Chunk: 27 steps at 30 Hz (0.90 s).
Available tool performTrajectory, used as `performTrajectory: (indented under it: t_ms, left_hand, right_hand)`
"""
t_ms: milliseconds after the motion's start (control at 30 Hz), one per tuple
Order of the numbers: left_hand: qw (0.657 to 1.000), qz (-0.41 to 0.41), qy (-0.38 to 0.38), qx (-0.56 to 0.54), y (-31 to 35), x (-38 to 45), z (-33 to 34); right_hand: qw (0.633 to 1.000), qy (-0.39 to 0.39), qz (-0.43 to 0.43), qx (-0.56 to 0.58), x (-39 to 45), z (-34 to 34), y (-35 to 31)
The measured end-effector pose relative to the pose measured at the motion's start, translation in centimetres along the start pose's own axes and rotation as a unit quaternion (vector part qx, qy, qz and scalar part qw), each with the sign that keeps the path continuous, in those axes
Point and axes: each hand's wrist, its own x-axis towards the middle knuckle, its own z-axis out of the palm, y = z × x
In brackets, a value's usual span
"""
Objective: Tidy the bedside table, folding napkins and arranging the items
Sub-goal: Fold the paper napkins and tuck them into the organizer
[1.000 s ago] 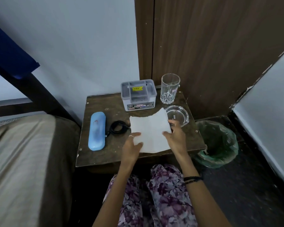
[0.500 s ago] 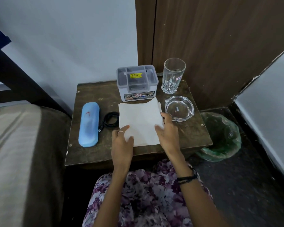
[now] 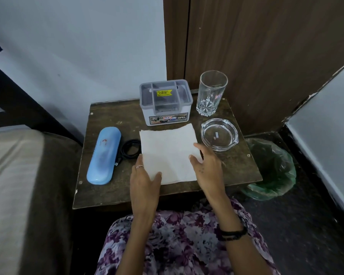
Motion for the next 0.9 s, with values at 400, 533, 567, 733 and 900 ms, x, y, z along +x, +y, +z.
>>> performTrajectory:
  t_ms: [400, 533, 567, 733, 900]
  left_hand:
    - [0.993, -0.034, -0.062, -0.094, -0.3, -0.8, -1.1]
    - [0.991, -0.027, -0.117, -0.063, -0.2, -0.6, -0.4]
    - [0.991, -0.024, -0.117, -0.057, -0.2, -0.5, -0.2]
    - [0.988, 0.007, -0.118, -0.104, -0.1, 0.9, -0.2]
    - [0.985, 0.01, -0.135, -0.103, -0.8, 3.4, -1.1]
  right_hand:
    - [0.998, -0.016, 0.022, 0.06, -1.8, -1.6, -0.4]
    - [0.998, 0.021, 0.032, 0.042, -1.9, -1.8, 0.1]
    - [0.999, 0.023, 0.033, 0.034, -1.8, -1.7, 0.2]
    - [0.999, 0.013, 0.03, 0.033, -1.6, -1.3, 0.2]
    - [1.0, 0.004, 0.018, 0.023, -1.1, -1.2, 0.0]
